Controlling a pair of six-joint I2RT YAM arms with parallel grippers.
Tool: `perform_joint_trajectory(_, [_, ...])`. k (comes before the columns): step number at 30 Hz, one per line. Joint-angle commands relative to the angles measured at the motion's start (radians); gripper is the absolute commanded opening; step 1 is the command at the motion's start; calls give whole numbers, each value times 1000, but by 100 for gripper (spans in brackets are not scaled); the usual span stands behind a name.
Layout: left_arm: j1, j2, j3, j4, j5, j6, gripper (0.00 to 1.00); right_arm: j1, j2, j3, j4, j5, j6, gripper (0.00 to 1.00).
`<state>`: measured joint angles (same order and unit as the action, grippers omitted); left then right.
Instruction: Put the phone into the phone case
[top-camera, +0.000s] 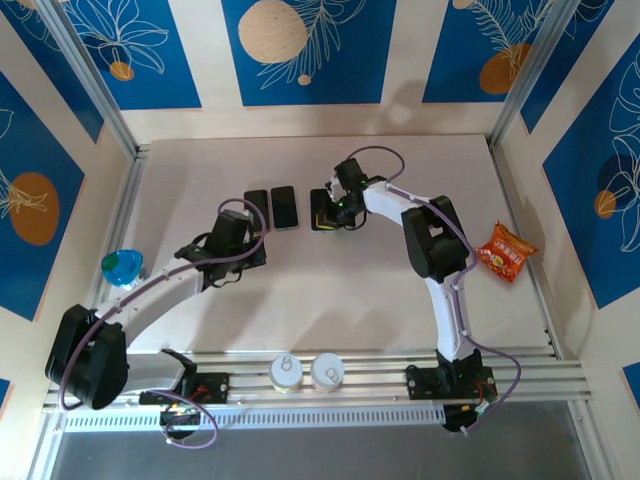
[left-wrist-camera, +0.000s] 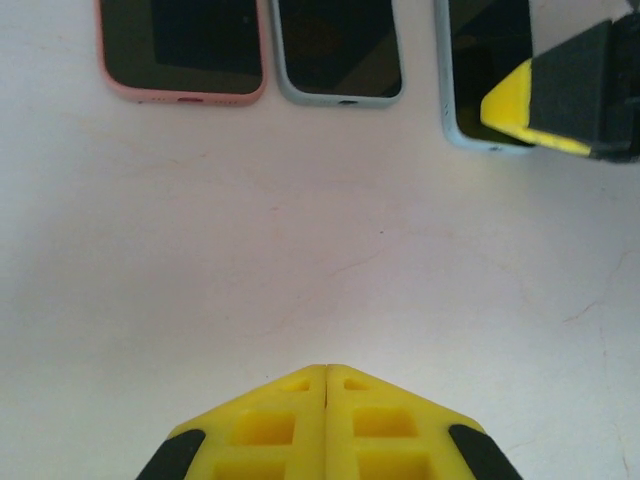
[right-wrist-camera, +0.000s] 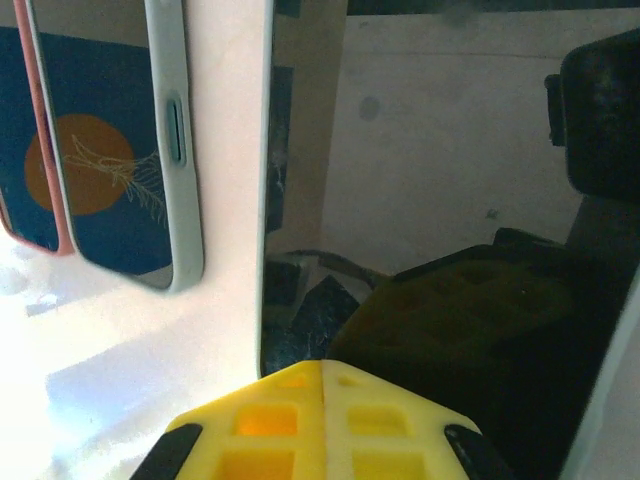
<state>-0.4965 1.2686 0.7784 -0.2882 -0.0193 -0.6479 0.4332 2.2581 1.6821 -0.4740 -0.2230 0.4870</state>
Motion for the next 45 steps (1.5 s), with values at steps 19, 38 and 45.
perform_joint_trajectory(19, [47, -156, -6, -141, -221, 110, 91, -28, -458, -174, 43, -8, -192, 99])
perform_joint_trajectory(38, [190, -121, -134, 363, -539, 659, 100, -355, -1100, -1057, 545, 529, -256, 99])
perform_joint_trajectory(45, [216, -82, -256, 685, -586, 777, 100, -377, -1038, -1193, 860, 531, -317, 99])
